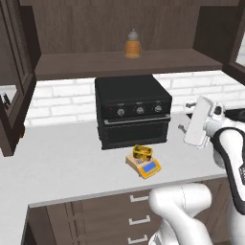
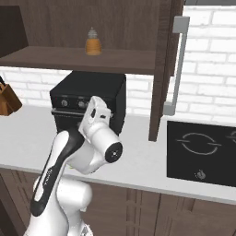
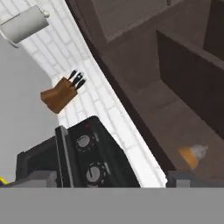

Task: Pick the canned food and place it on the digital scale for weighing, and close the cabinet.

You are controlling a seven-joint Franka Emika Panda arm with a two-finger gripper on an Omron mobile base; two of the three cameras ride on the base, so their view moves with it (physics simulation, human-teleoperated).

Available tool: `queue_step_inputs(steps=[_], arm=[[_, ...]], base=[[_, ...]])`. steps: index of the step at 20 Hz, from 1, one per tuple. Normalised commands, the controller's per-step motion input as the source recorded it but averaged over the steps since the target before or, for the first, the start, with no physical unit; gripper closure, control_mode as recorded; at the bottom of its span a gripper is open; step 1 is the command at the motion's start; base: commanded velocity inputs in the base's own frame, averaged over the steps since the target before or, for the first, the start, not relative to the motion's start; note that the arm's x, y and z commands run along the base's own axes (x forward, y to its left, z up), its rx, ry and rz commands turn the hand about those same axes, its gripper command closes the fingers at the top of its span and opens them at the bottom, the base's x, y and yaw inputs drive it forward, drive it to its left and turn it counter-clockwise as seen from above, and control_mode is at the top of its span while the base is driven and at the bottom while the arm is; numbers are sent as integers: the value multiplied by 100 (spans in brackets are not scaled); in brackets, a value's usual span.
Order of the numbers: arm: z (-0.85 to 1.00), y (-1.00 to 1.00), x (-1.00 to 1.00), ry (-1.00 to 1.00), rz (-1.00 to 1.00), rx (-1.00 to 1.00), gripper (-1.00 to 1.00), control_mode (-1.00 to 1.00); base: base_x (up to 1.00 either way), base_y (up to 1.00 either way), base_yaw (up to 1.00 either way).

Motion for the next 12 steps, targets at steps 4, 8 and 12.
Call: queue_step_inputs(steps=[4, 8, 12], arm=[[0, 2, -38, -58, -5, 1, -100, -100], [24, 22, -100, -31, -34, -2, -100, -100], [28, 31, -100, -18, -42, -4, -100, -100]], base=[[0, 0, 0], [0, 0, 0], [0, 0, 0]])
